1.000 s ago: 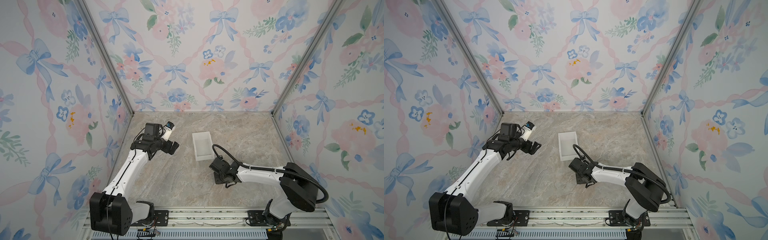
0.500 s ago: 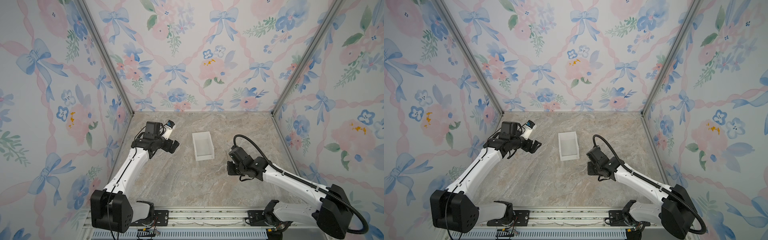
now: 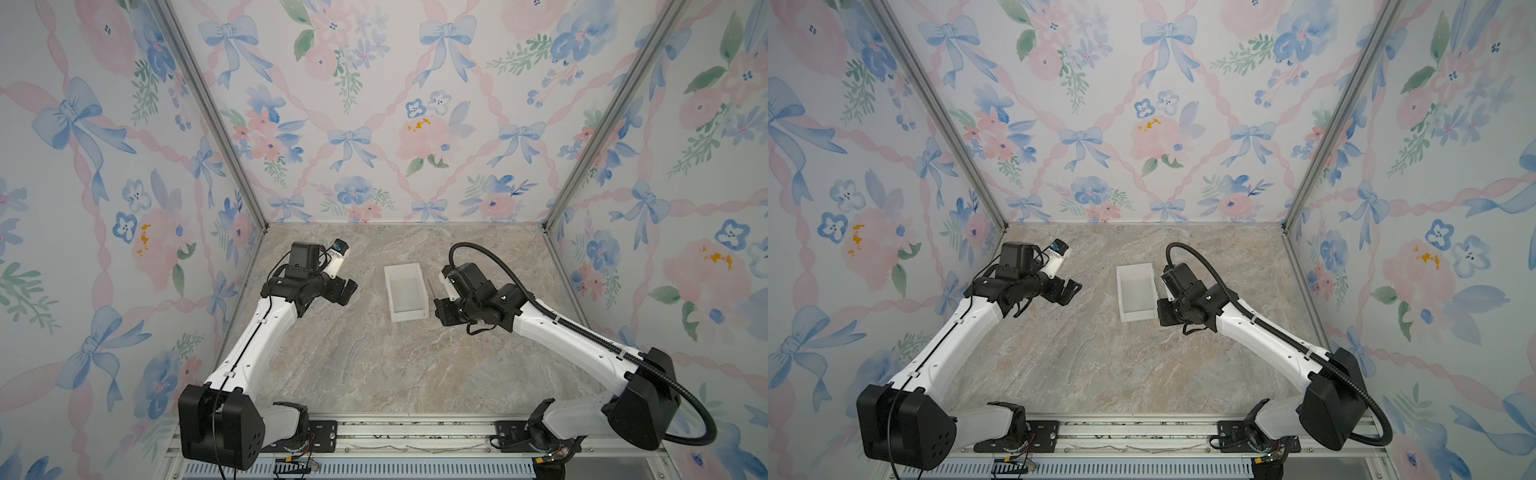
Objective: Put the screwdriver in the bin
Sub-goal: Place the screwdriver into the bin.
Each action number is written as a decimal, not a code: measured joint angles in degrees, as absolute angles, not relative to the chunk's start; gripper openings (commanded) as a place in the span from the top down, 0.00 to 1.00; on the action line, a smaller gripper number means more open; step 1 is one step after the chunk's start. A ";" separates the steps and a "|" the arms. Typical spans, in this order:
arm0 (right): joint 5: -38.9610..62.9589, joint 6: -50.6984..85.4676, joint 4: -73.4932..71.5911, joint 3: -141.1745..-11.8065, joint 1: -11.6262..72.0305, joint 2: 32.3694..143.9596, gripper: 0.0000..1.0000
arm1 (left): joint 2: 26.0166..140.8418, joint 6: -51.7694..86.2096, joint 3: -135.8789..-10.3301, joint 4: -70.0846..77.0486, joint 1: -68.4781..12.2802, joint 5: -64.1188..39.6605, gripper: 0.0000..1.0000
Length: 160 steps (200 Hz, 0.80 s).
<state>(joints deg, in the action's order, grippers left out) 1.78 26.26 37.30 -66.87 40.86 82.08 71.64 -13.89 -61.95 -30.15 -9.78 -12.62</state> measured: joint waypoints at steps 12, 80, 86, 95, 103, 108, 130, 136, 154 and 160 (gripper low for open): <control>2.20 25.85 37.21 -68.34 40.86 84.53 0.84 | 70.83 -13.91 -61.93 -30.15 -9.78 -12.36 0.02; 3.05 24.80 35.75 -77.69 40.97 99.57 0.85 | 69.30 -13.89 -61.80 -30.17 -9.78 -11.51 0.02; 3.09 24.77 35.77 -78.35 40.99 100.66 0.85 | 69.30 -13.89 -61.80 -30.15 -9.78 -11.40 0.02; 3.05 24.75 35.81 -79.53 41.10 102.50 0.86 | 69.30 -13.91 -61.78 -30.17 -9.78 -11.31 0.02; 3.05 24.71 35.79 -80.62 41.28 103.98 0.86 | 69.28 -13.89 -61.76 -30.17 -9.78 -11.31 0.02; 3.03 24.58 35.79 -81.32 41.36 104.84 0.86 | 69.28 -13.91 -61.76 -30.17 -9.78 -11.31 0.02; 2.98 24.36 35.83 -83.85 41.56 107.70 0.86 | 69.25 -13.91 -61.73 -30.17 -9.78 -11.31 0.02; 2.92 24.36 35.83 -84.49 41.63 108.25 0.86 | 69.25 -13.91 -61.71 -30.17 -9.78 -11.31 0.02; 2.81 24.36 35.99 -86.52 41.80 109.80 0.85 | 69.25 -13.91 -61.71 -30.15 -9.78 -11.31 0.02; 2.81 24.36 35.99 -87.15 41.85 110.30 0.85 | 69.25 -13.91 -61.71 -30.17 -9.78 -11.31 0.02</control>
<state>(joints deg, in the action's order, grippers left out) 2.81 24.36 35.99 -87.15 41.85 110.30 69.25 -13.91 -61.71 -30.17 -9.78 -11.31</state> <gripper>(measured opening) 0.208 0.979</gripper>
